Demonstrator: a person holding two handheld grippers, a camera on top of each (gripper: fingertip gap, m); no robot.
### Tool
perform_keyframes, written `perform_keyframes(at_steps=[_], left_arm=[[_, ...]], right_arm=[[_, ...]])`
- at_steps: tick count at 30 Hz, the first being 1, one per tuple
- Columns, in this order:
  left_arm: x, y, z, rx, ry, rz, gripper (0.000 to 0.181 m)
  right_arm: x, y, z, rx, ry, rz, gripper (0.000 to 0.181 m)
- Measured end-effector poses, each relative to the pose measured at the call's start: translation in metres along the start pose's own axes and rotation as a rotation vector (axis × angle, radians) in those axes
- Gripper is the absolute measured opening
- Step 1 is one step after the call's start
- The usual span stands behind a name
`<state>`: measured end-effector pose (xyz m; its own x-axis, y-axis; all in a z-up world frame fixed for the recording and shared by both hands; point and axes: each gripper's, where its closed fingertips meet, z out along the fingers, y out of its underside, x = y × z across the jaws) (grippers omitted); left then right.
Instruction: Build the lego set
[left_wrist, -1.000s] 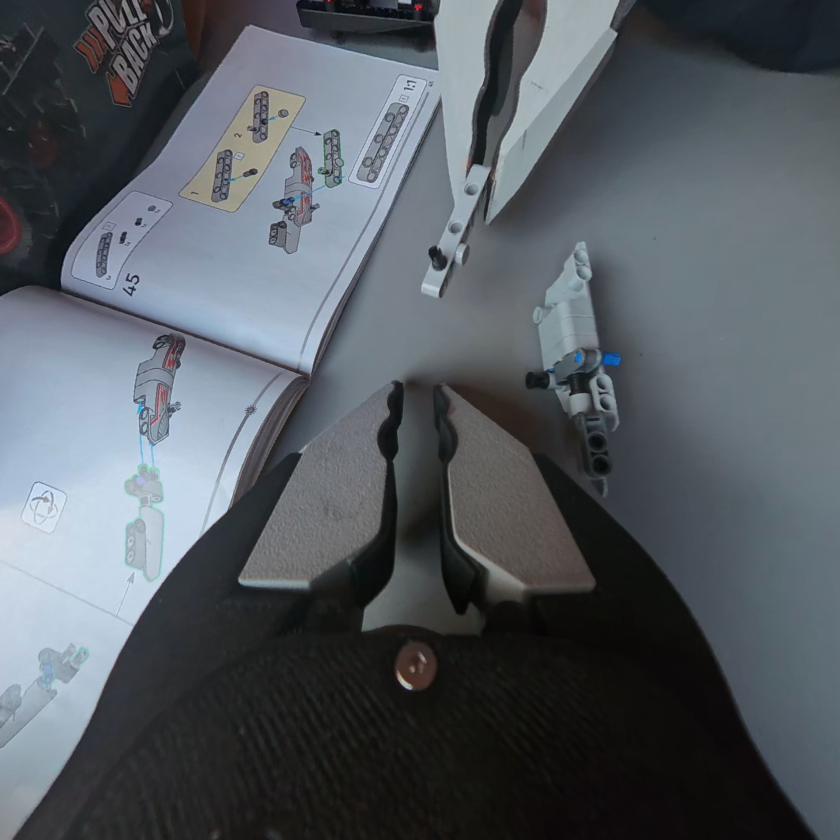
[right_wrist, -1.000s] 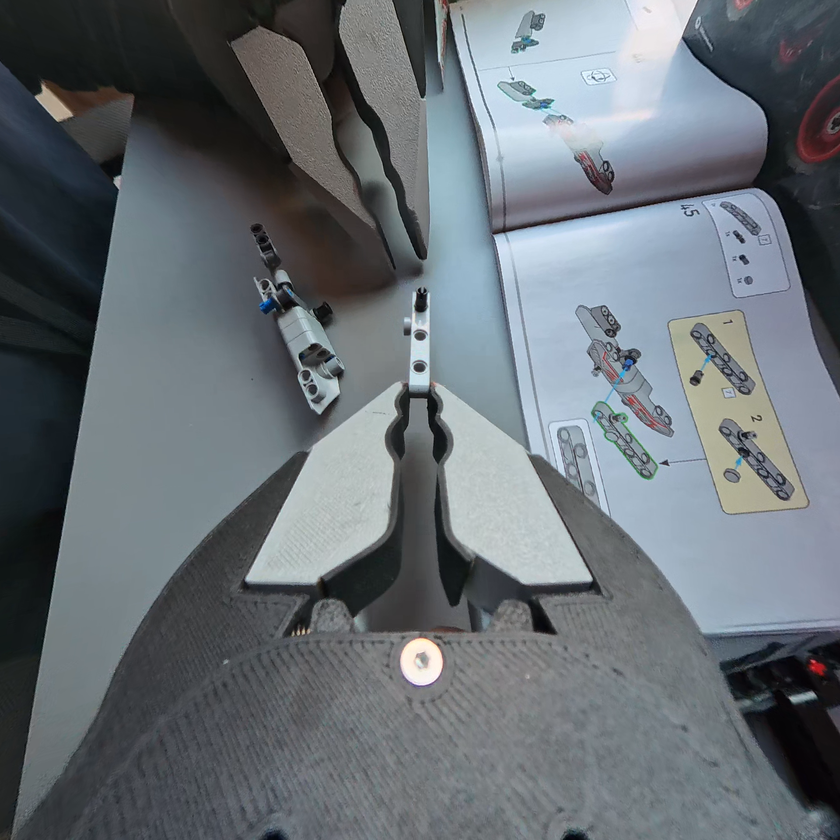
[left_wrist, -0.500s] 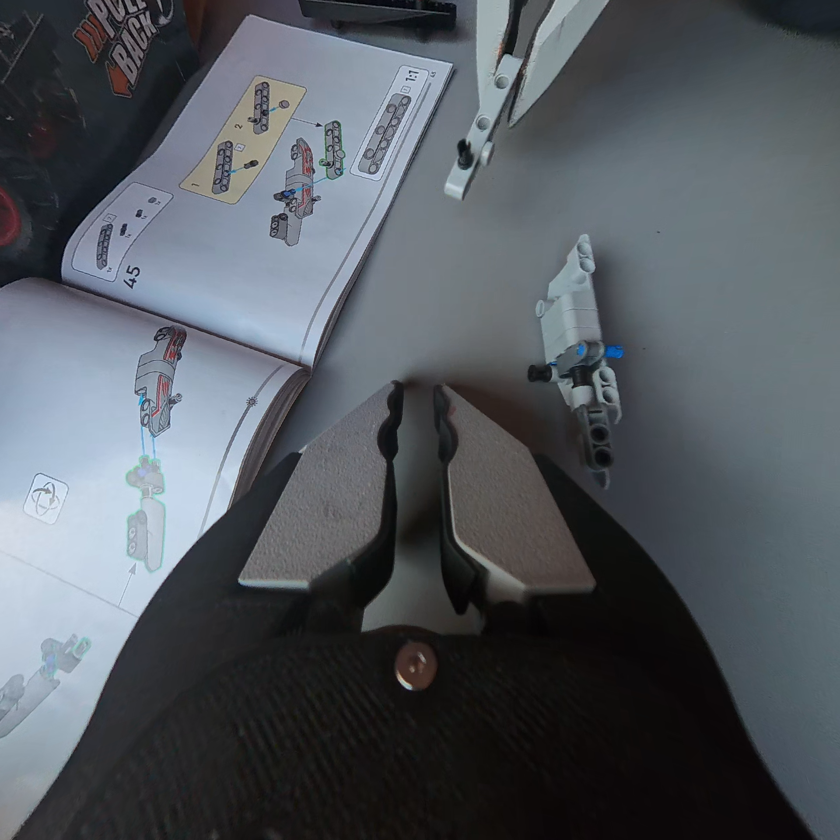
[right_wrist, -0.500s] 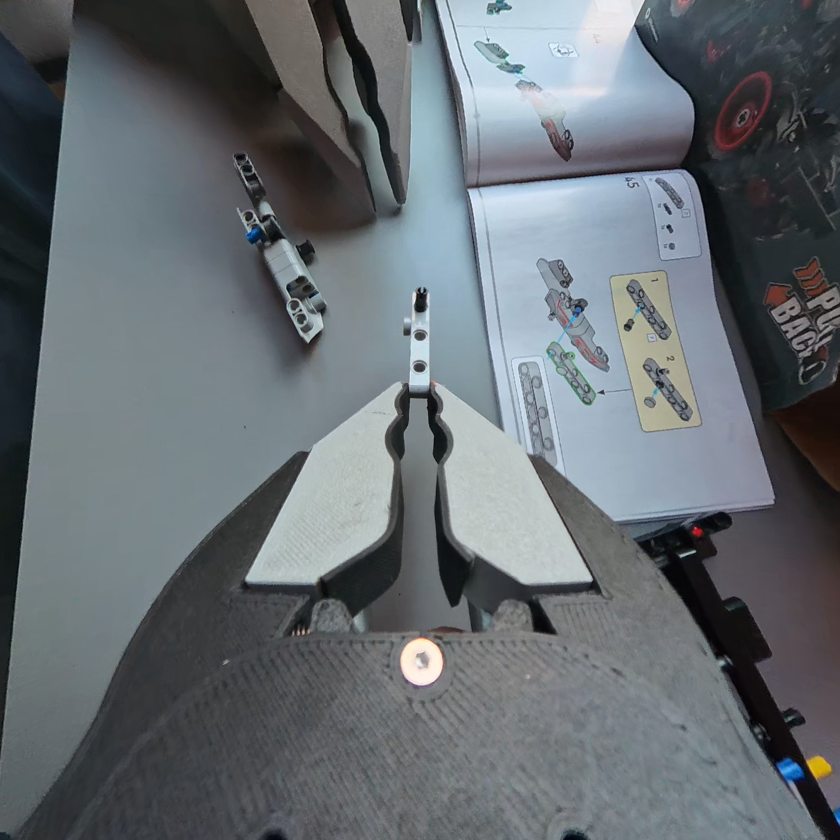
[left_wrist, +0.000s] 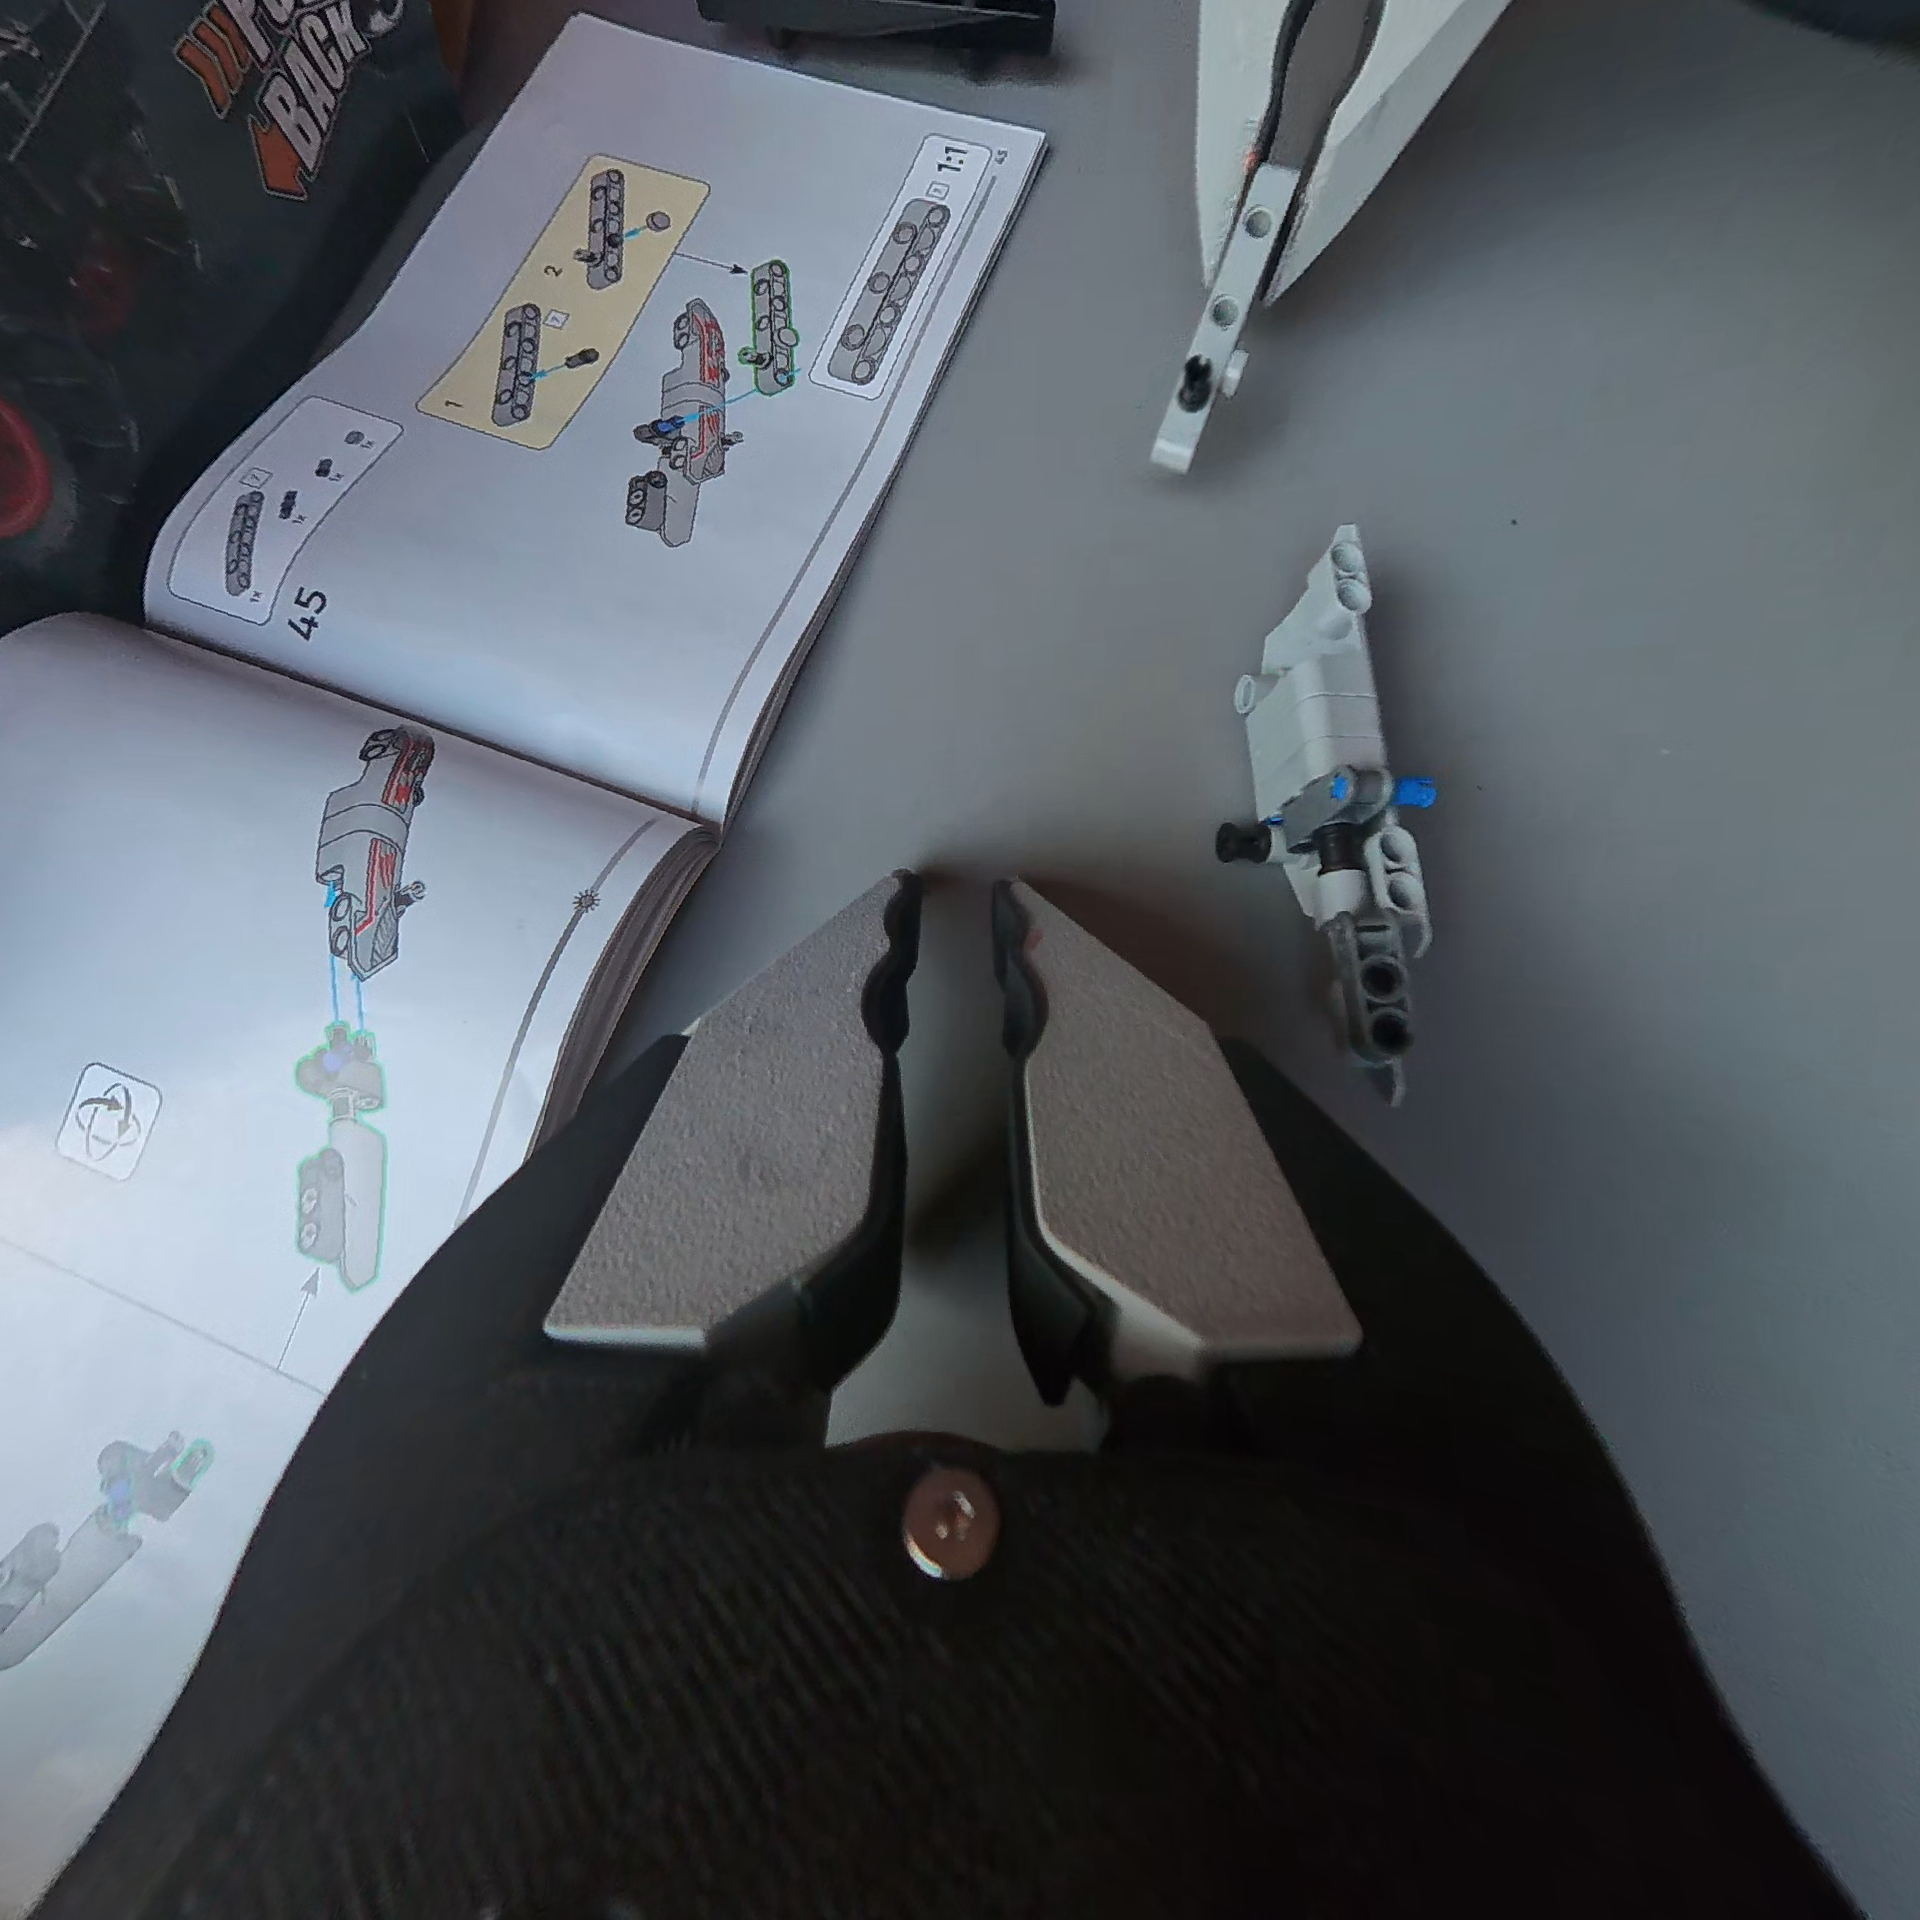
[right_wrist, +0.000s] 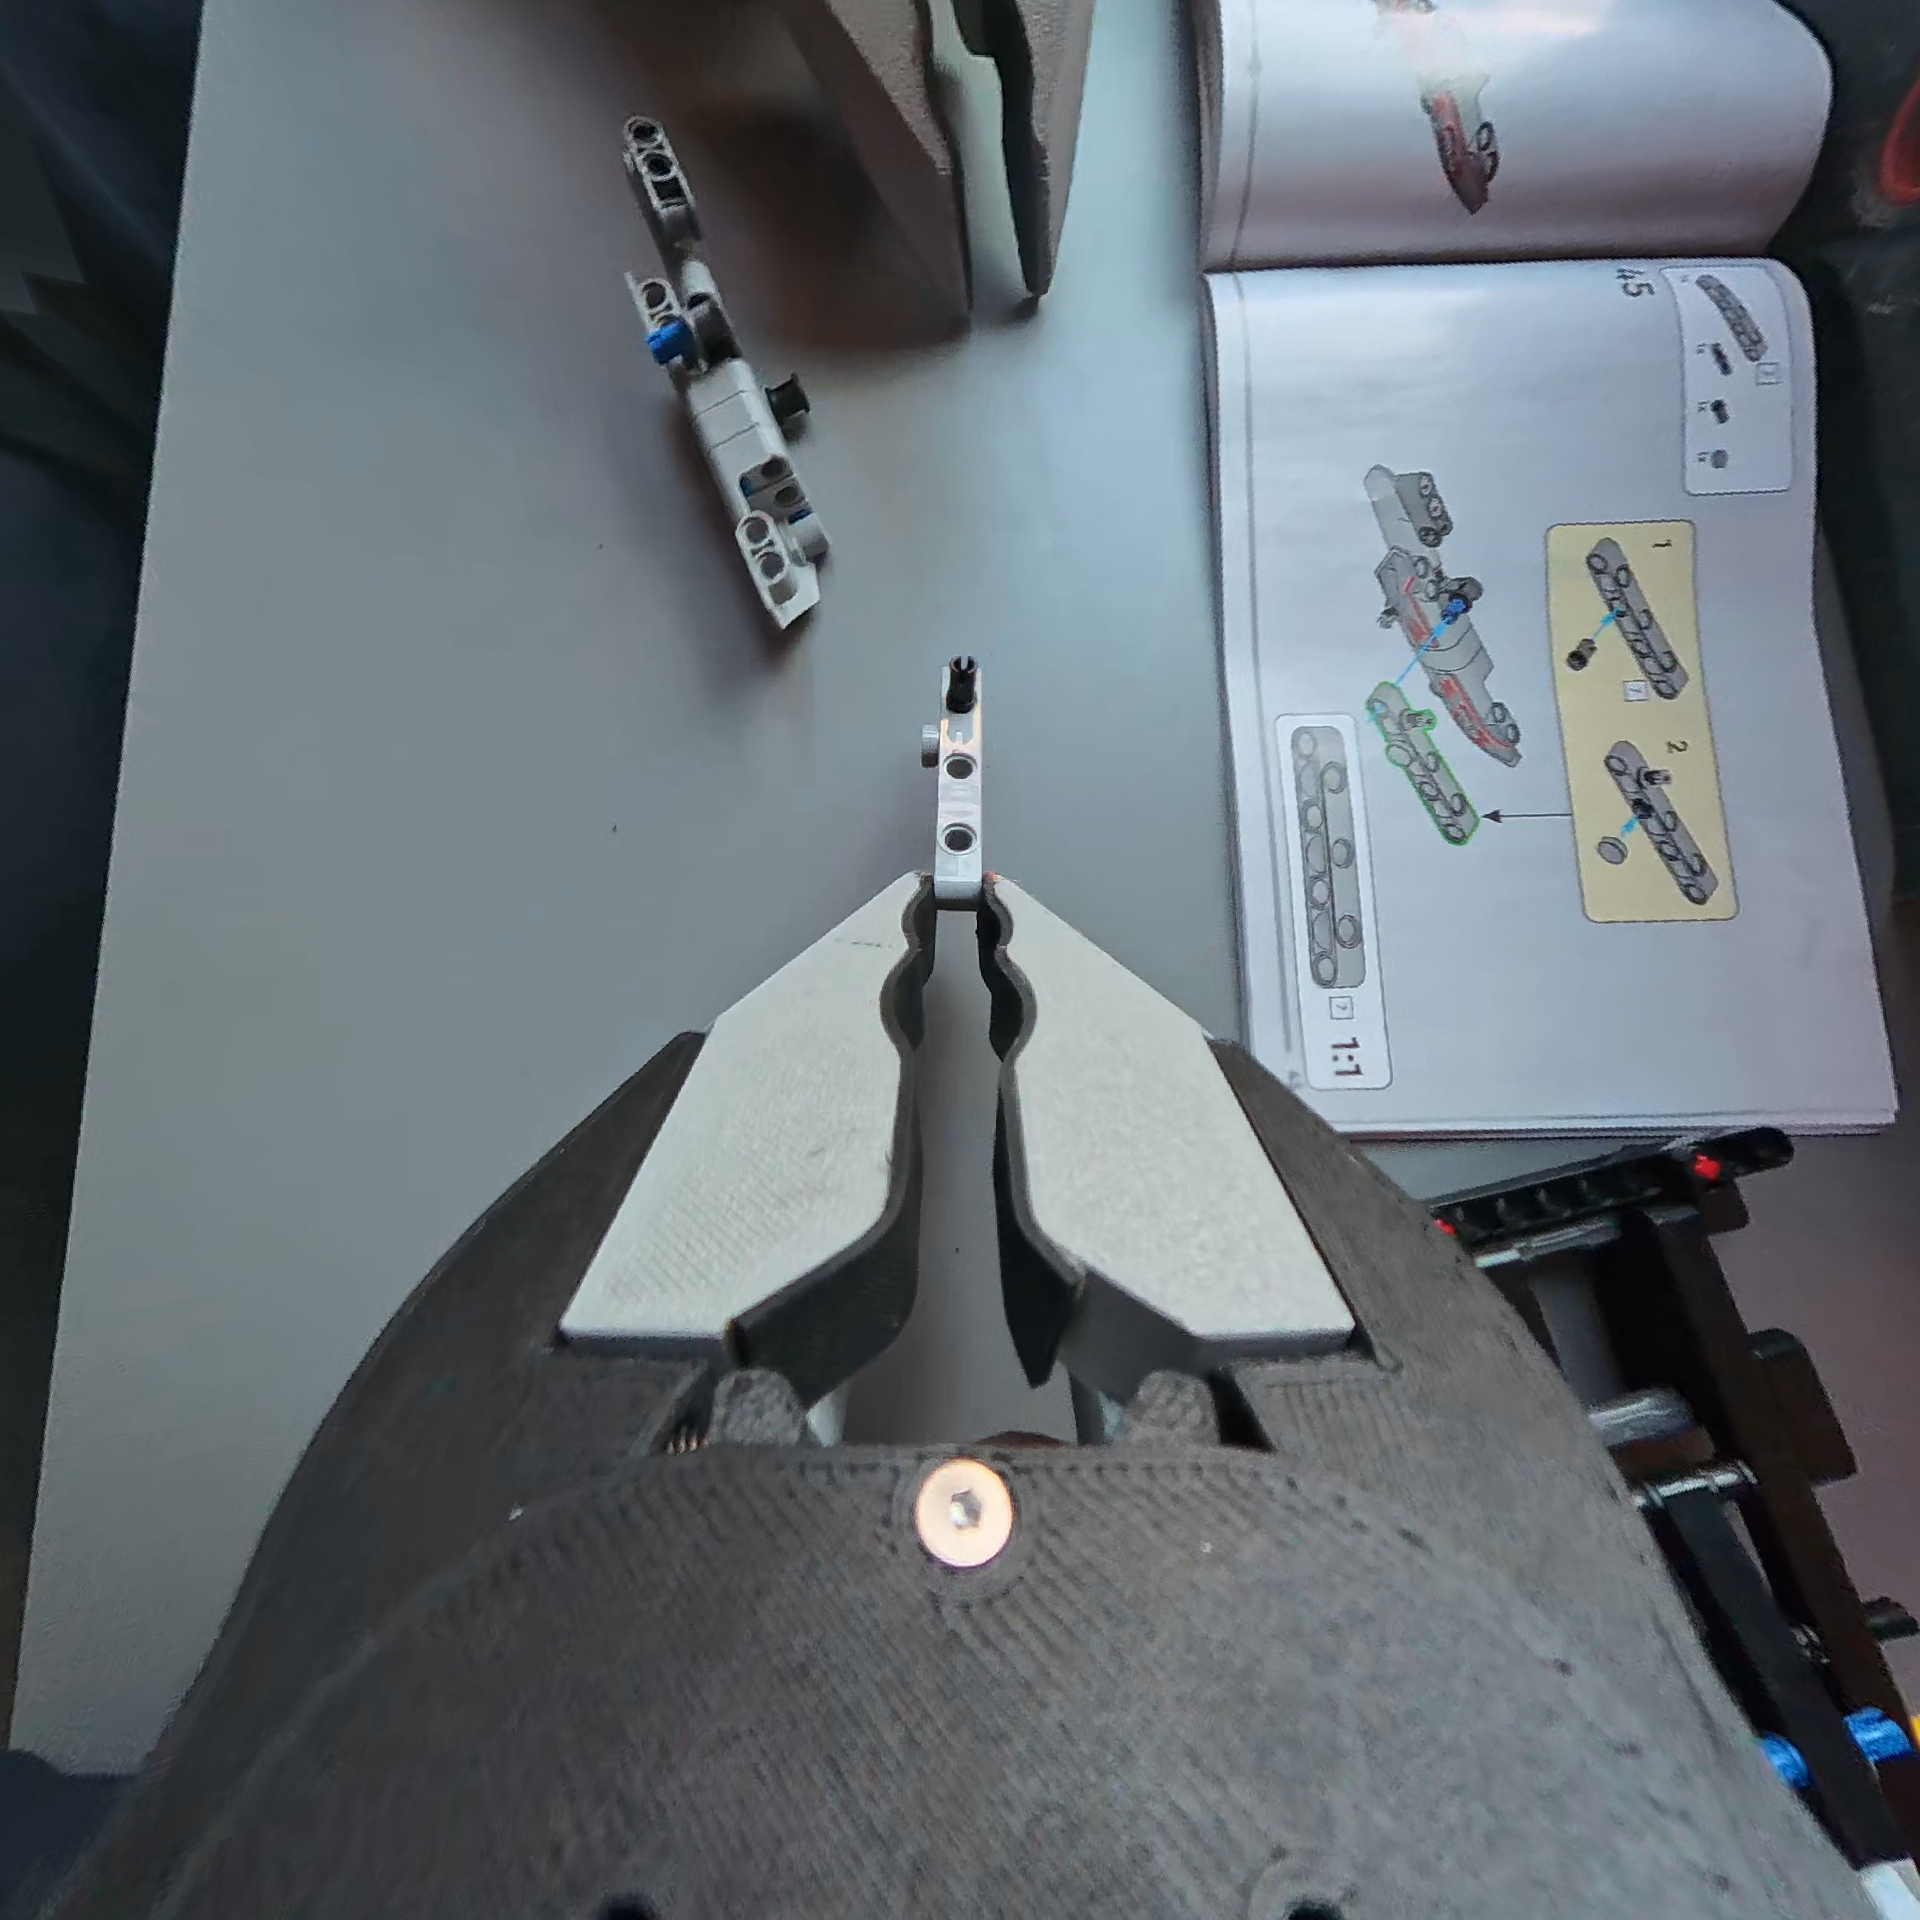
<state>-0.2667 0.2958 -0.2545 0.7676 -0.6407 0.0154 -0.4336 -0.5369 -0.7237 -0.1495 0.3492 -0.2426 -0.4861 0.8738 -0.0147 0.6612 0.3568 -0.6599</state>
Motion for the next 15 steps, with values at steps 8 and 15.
perform_keyframes(at_steps=[8,15], left_arm=[[0.000,0.000,0.000,0.000,-0.003,0.004,0.010],[0.000,0.000,0.000,0.000,0.000,0.004,0.010]], right_arm=[[-0.026,0.009,-0.011,0.003,-0.111,-0.074,0.004],[-0.047,0.007,0.012,-0.027,-0.207,-0.112,0.005]])
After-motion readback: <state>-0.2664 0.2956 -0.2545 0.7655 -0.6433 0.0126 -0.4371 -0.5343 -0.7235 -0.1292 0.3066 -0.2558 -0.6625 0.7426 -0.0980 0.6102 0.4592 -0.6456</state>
